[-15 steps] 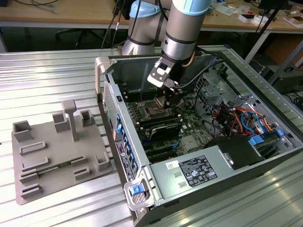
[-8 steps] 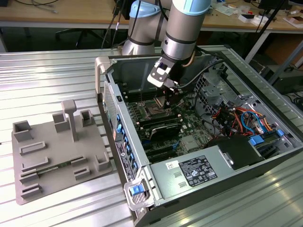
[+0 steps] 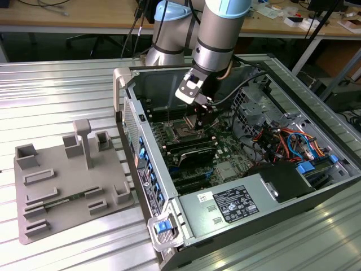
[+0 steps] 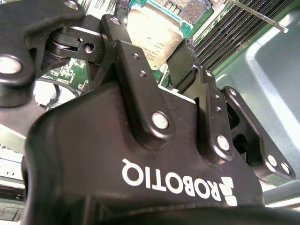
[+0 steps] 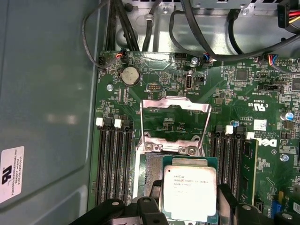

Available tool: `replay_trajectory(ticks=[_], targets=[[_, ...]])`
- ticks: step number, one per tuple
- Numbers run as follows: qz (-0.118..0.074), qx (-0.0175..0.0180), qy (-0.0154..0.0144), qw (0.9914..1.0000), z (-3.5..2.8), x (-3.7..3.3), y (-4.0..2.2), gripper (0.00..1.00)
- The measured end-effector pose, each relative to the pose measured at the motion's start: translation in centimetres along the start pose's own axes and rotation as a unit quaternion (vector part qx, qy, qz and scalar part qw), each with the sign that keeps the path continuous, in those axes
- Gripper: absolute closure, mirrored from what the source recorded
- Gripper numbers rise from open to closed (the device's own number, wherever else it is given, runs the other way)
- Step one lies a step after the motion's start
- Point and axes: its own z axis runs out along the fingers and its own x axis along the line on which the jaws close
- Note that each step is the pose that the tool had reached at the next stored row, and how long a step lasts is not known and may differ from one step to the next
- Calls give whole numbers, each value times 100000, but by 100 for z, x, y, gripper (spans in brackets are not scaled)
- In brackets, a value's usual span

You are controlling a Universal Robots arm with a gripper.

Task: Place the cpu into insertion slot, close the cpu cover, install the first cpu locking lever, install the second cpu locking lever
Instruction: 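Place the cpu into insertion slot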

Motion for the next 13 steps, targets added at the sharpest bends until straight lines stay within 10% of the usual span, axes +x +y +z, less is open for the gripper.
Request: replay_trajectory(ticks=[13], targets=[[839, 35, -25, 99996, 0, 0, 0, 45]])
